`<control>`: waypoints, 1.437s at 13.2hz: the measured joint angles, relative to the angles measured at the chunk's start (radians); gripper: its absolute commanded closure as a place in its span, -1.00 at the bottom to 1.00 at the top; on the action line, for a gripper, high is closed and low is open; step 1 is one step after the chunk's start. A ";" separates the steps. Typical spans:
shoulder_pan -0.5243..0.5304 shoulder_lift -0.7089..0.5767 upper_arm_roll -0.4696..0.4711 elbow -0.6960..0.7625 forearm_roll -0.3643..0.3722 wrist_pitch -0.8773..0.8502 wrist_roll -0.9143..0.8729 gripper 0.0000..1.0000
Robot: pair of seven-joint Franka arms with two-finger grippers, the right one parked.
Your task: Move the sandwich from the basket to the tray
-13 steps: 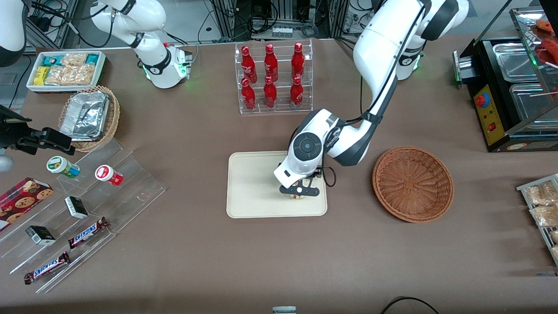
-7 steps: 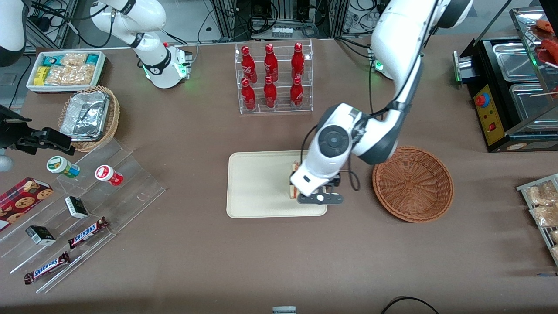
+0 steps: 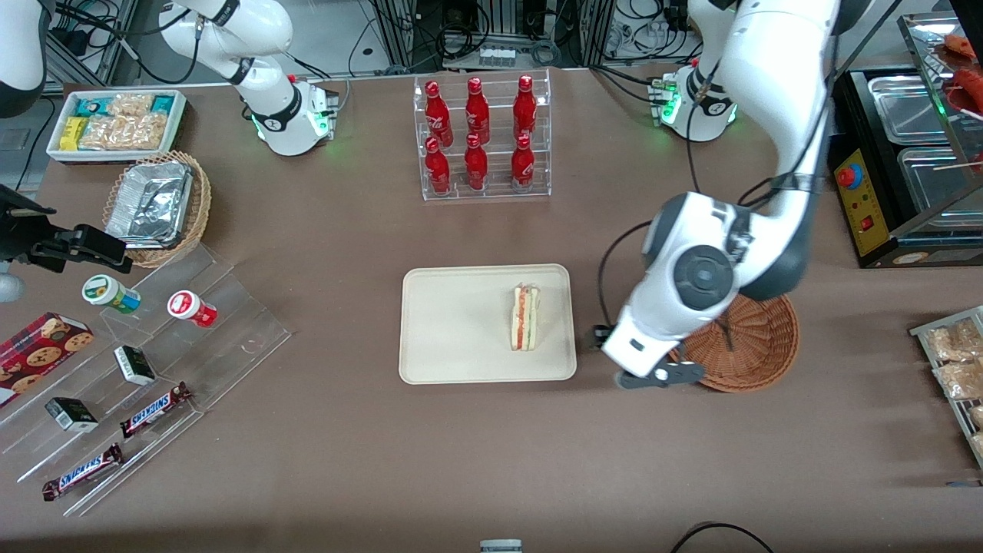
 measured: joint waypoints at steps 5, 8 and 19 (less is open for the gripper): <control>0.137 -0.083 0.001 0.003 -0.001 -0.127 0.092 -1.00; 0.183 -0.161 0.001 0.006 -0.001 -0.262 0.139 -1.00; 0.252 -0.418 0.071 0.005 0.035 -0.528 0.213 -1.00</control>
